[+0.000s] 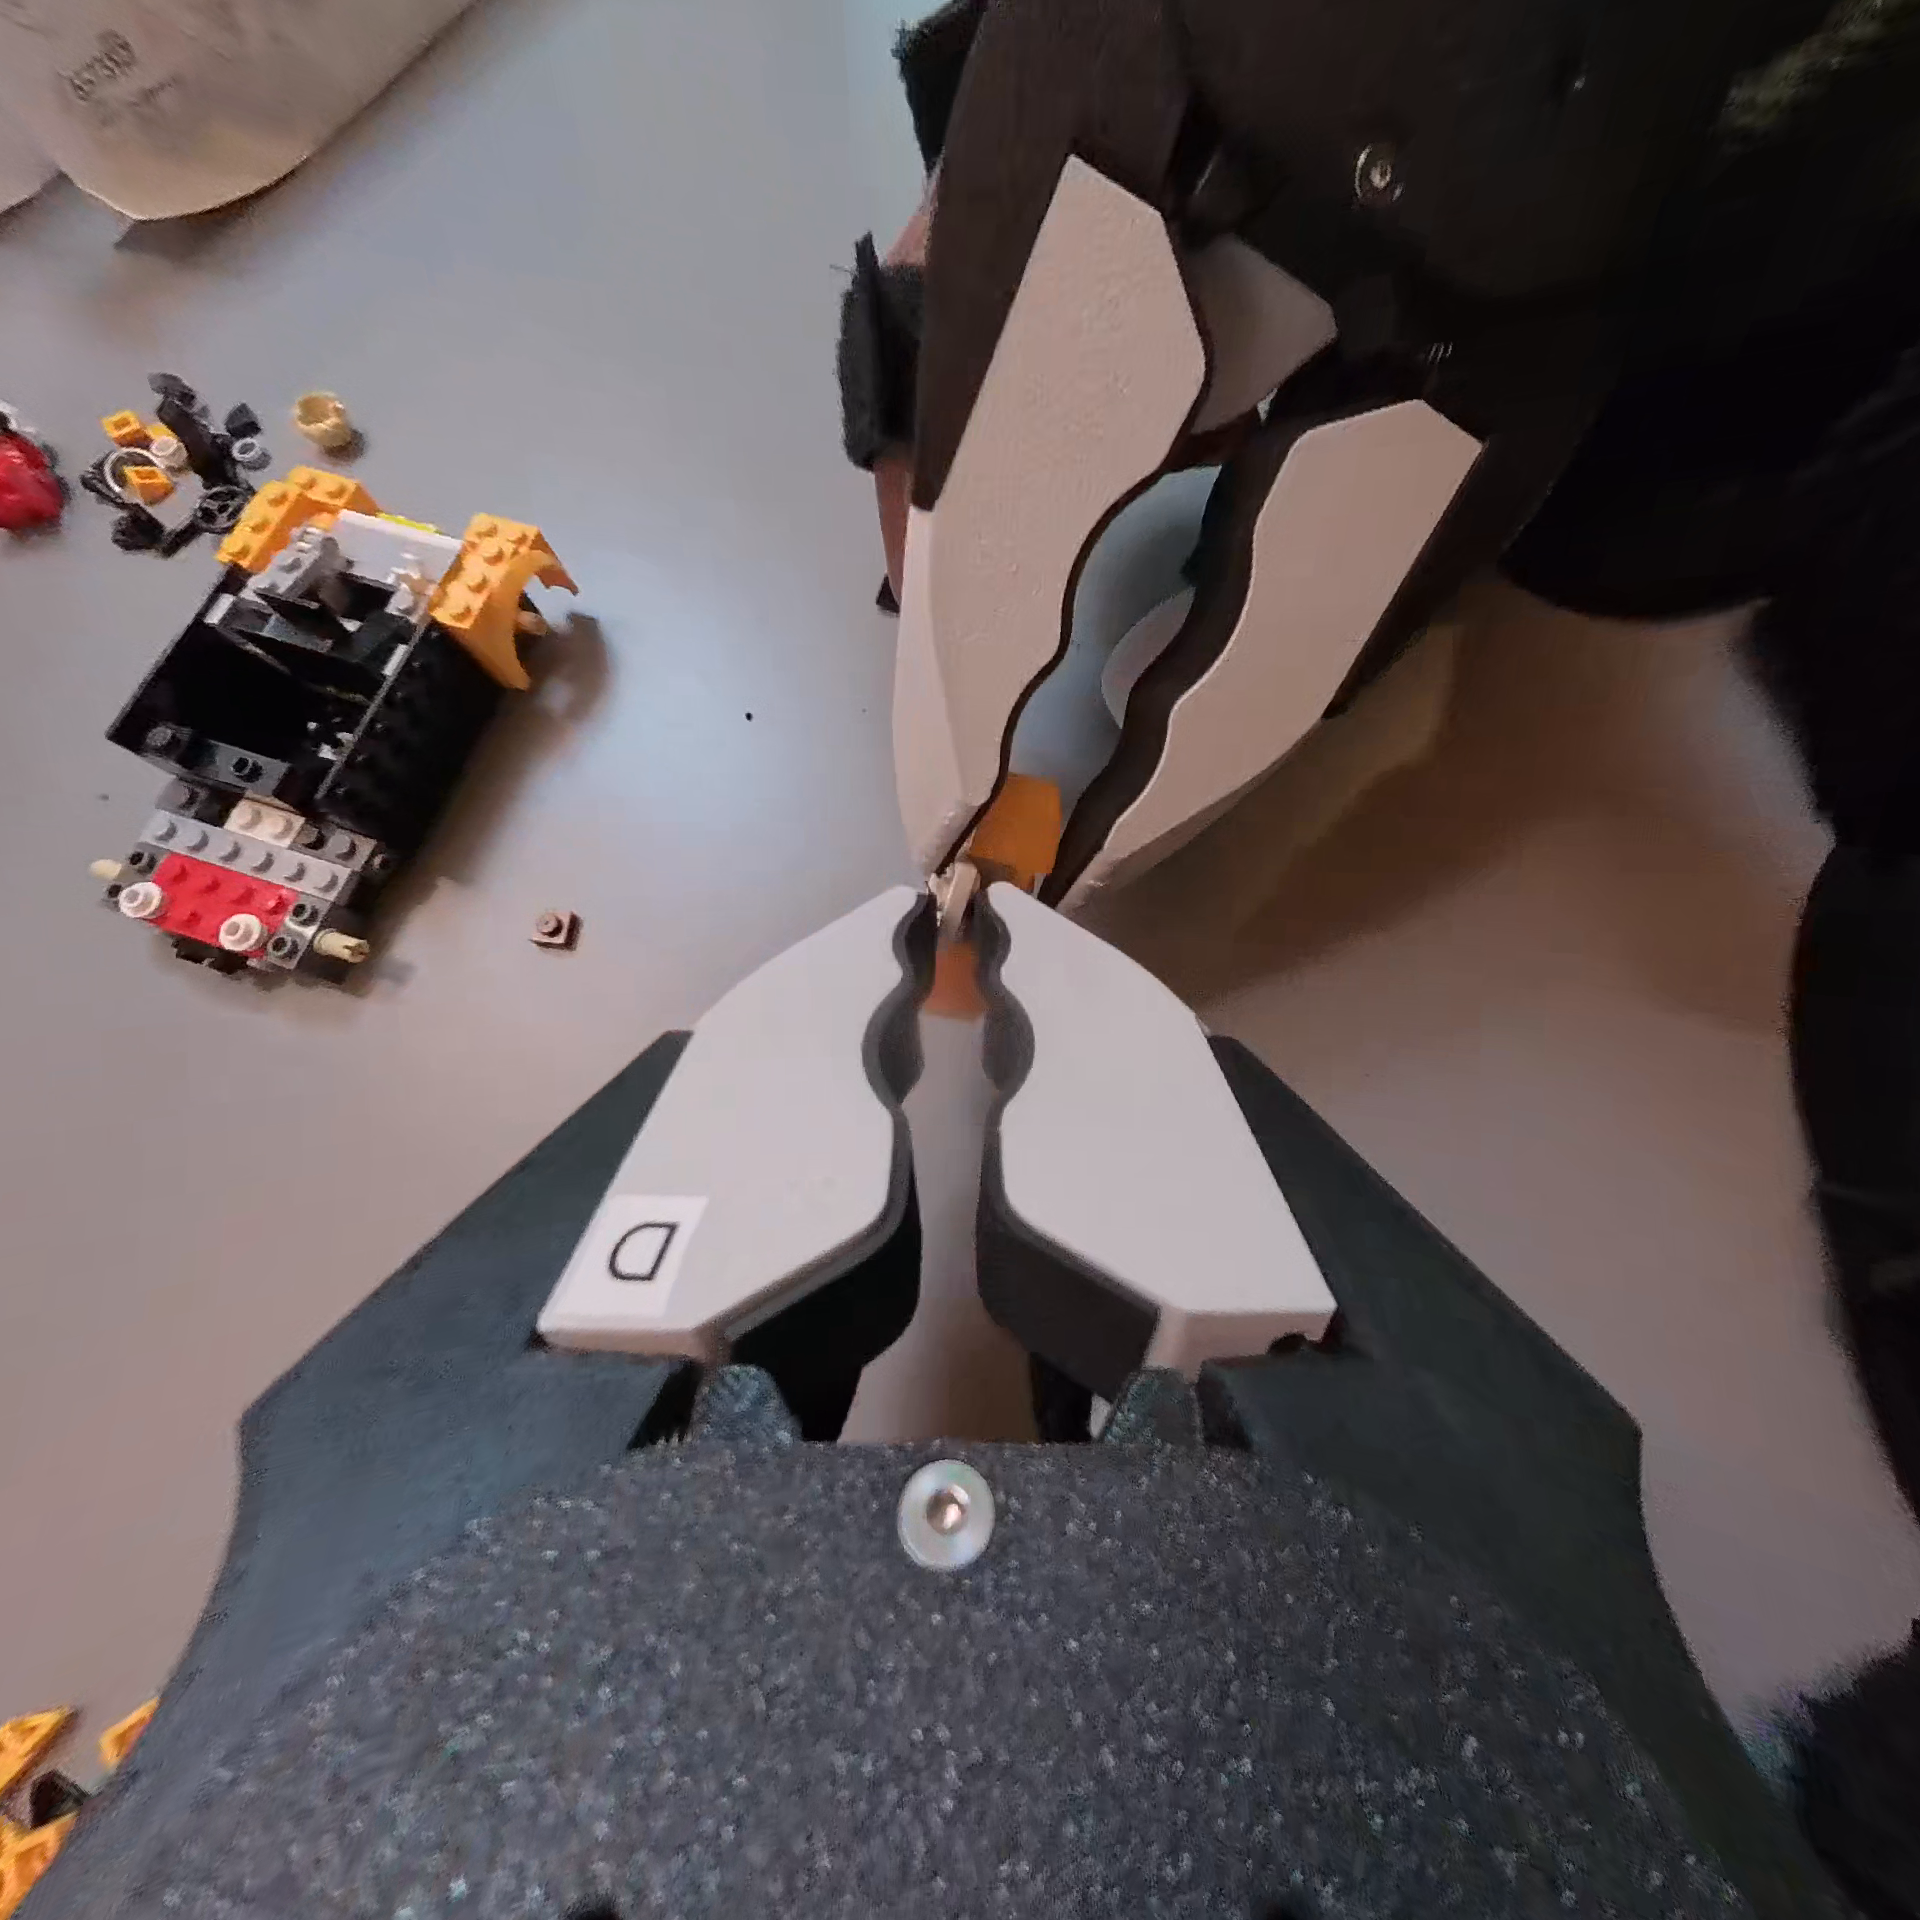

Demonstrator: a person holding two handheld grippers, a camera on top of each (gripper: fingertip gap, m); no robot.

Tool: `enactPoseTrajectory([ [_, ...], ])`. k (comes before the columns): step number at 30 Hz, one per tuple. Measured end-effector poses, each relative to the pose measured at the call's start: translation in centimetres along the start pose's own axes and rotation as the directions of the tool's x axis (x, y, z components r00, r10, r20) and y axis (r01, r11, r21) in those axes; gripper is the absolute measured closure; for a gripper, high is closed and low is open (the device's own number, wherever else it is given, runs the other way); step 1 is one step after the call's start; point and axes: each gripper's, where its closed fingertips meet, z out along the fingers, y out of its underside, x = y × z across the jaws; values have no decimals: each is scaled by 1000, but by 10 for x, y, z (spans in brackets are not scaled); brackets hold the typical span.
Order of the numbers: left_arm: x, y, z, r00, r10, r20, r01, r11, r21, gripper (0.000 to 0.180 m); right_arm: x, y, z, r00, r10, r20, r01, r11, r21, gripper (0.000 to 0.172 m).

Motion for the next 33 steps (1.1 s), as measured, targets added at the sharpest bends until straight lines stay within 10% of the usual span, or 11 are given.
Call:
enactPoseTrajectory([
  [9, 2, 1, -7, 1000, -4, -5, 4, 1000, 15, 176, -1, -2, -5, 1000, -5, 11, 5, 1000, 25, 152],
  [18, -5, 11, -20, 776, -510, -370, 547, 837, -6, 176, -26, -27, 0, 868, -481, -126, 484, 875, -6, 152],
  [33, -23, 14, -21, 792, -540, -285, 580, 812, 73, 176, 0, 14, 3, 1000, -4, 0, 4, 1000, -12, 152],
])
